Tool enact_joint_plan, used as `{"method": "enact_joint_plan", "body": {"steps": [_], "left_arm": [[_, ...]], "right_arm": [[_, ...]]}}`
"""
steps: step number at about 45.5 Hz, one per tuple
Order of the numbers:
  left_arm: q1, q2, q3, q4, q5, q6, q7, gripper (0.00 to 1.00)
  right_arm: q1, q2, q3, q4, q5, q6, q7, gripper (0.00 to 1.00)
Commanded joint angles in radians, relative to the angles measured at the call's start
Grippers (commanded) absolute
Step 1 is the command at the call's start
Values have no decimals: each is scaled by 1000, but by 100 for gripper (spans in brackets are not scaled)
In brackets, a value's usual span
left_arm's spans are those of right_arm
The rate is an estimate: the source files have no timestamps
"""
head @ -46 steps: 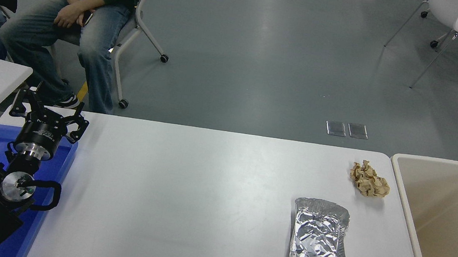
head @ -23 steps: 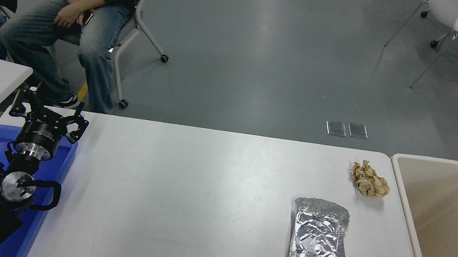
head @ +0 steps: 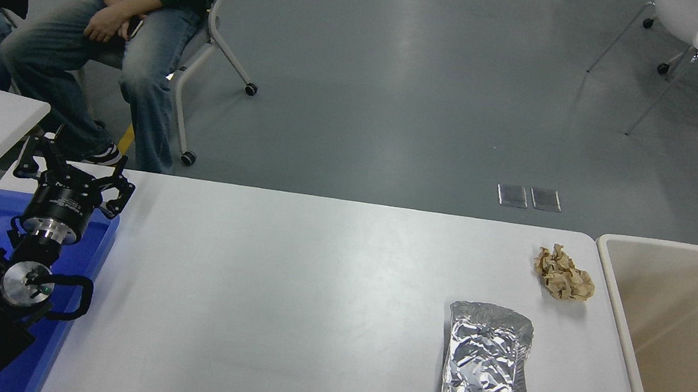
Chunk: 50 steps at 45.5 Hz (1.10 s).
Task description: Clean the table surface
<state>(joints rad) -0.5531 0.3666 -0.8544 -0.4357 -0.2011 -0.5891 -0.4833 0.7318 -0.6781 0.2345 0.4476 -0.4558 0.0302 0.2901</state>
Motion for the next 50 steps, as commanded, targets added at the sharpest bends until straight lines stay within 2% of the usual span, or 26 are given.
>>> {"method": "enact_joint_plan", "body": {"steps": [1,10,17,26,50], "left_arm": [[1,0,0,0,0,0,0,100],[1,0,0,0,0,0,0,100],[1,0,0,0,0,0,0,100],[1,0,0,0,0,0,0,100],[1,0,0,0,0,0,0,100]], "right_arm": [[-77,-78,307,295,38,31,4,98],[-88,6,370,299,262,132,4,99],[-115,32,379,393,342,157,8,99],[-163,35,379,530,348,165,9,99],[-212,92,391,438,331,162,175,99]]}}
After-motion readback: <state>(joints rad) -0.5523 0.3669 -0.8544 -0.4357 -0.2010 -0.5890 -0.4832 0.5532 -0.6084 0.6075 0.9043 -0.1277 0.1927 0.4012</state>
